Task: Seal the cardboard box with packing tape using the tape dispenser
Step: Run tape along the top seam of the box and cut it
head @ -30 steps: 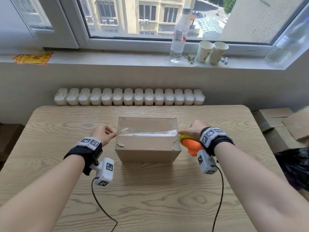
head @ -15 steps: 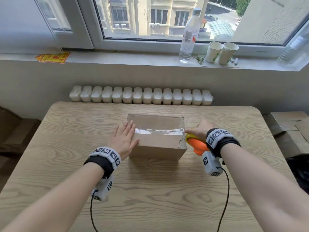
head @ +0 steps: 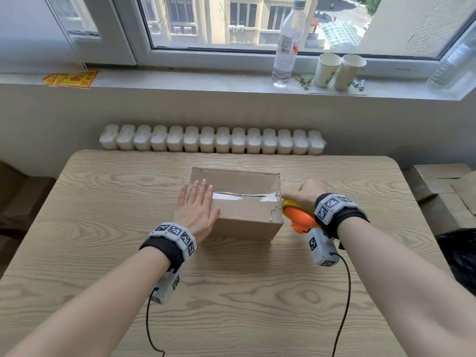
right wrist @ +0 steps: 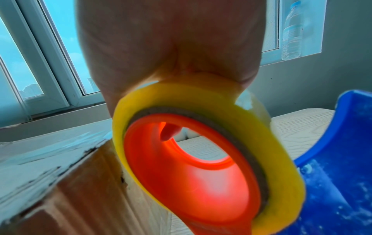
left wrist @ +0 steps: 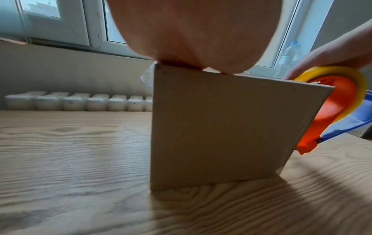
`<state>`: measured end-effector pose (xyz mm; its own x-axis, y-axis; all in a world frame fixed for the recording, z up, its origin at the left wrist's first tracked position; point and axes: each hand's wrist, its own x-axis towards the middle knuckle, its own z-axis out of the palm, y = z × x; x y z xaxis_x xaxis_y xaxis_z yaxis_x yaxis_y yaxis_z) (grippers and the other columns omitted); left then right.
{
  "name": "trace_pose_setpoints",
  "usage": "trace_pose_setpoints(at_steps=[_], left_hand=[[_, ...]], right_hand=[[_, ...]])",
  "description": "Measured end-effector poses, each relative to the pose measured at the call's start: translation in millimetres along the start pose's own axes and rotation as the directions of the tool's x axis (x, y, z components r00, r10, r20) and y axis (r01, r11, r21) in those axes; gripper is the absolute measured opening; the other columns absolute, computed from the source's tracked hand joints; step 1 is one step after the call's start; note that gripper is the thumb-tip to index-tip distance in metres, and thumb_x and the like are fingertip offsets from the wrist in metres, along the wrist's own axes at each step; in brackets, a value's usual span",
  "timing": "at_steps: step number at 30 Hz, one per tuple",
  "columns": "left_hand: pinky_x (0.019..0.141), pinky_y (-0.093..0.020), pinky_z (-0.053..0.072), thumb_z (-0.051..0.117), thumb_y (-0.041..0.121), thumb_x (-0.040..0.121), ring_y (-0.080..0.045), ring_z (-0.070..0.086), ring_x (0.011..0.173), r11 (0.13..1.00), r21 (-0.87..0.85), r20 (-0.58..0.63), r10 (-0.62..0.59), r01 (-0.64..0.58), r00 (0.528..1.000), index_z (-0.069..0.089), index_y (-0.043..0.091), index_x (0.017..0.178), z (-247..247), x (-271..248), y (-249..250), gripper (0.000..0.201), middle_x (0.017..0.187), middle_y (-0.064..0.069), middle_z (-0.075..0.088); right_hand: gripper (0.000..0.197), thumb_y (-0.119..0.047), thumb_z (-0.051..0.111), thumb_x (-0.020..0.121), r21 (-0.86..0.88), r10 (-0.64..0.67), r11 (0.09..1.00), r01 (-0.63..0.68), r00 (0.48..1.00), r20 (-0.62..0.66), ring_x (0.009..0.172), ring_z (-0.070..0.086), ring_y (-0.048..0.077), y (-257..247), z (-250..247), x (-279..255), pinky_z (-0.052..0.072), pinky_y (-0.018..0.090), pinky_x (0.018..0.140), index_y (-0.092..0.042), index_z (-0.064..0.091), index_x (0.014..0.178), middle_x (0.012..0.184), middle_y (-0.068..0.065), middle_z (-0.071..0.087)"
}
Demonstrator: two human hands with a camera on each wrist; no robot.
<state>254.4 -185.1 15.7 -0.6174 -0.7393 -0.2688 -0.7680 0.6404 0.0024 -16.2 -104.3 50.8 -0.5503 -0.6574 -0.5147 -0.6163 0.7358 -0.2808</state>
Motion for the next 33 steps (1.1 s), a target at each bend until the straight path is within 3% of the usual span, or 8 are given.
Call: trace_pose_setpoints(at_steps=[4,8,12,16,20,25,33], left_hand=[[0.114,-0.047,-0.017,-0.017,0.05,0.081,-0.013,-0.013,0.144,0.998,0.013,-0.028,0.067,-0.066,0.997,-0.01,0.013,0.146,5,2,10,0.075,0.156,-0.001,-0.013],[0.118,-0.038,-0.008,-0.017,0.058,0.075,-0.012,-0.013,0.144,0.986,-0.089,-0.015,0.142,-0.143,0.99,-0.008,0.013,0.147,12,11,27,0.085,0.156,0.0,-0.015],[0.119,-0.036,-0.006,-0.015,0.066,0.075,-0.01,-0.015,0.142,0.978,-0.084,-0.033,0.189,-0.191,0.981,-0.011,0.013,0.146,13,13,40,0.089,0.151,0.002,-0.02],[0.118,-0.035,-0.004,-0.029,0.069,0.066,-0.012,-0.008,0.145,0.957,-0.047,-0.039,0.285,-0.287,0.958,-0.011,0.015,0.146,12,16,52,0.098,0.157,0.0,-0.01],[0.119,-0.035,-0.003,-0.011,0.068,0.075,-0.012,-0.008,0.145,0.96,-0.069,-0.038,0.268,-0.27,0.963,-0.004,0.012,0.147,12,18,60,0.092,0.157,-0.002,-0.008],[0.118,-0.033,-0.006,-0.01,0.07,0.074,-0.013,-0.008,0.145,0.954,-0.057,-0.042,0.292,-0.294,0.955,-0.004,0.011,0.147,8,20,68,0.095,0.158,-0.003,-0.008],[0.118,-0.033,-0.005,0.007,0.068,0.082,-0.012,-0.011,0.144,0.919,-0.116,-0.053,0.373,-0.377,0.926,-0.005,0.011,0.147,6,32,94,0.087,0.157,-0.002,-0.011]], right_hand=[[0.054,-0.061,0.062,0.074,0.031,-0.001,1.0,0.001,1.0,0.004,0.061,0.054,0.023,2,4,5,0.039,0.026,0.053,-0.008,0.058,0.068,0.066,0.007,0.058],[0.054,-0.063,0.062,0.072,0.052,-0.02,0.998,0.019,1.0,0.016,0.058,0.054,0.023,5,7,8,0.038,0.026,0.051,-0.01,0.055,0.061,0.064,0.008,0.06],[0.052,-0.06,0.062,0.073,0.066,-0.03,0.997,0.029,1.0,0.009,0.056,0.051,0.023,7,7,8,0.035,0.026,0.05,-0.011,0.052,0.059,0.061,0.006,0.056],[0.053,-0.062,0.062,0.072,0.07,-0.039,0.997,0.039,0.999,0.01,0.058,0.053,0.024,10,9,10,0.038,0.028,0.053,-0.011,0.053,0.06,0.063,0.007,0.058],[0.054,-0.062,0.062,0.072,0.09,-0.047,0.995,0.047,0.999,0.007,0.059,0.054,0.024,10,10,11,0.039,0.029,0.055,-0.01,0.052,0.059,0.063,0.007,0.058],[0.054,-0.062,0.061,0.073,0.094,-0.059,0.994,0.057,0.998,0.013,0.062,0.057,0.025,9,11,11,0.043,0.031,0.058,-0.011,0.053,0.059,0.065,0.008,0.06],[0.053,-0.061,0.06,0.075,0.07,-0.064,0.995,0.064,0.998,-0.003,0.062,0.058,0.023,9,10,9,0.045,0.03,0.06,-0.009,0.059,0.063,0.064,0.006,0.061]])
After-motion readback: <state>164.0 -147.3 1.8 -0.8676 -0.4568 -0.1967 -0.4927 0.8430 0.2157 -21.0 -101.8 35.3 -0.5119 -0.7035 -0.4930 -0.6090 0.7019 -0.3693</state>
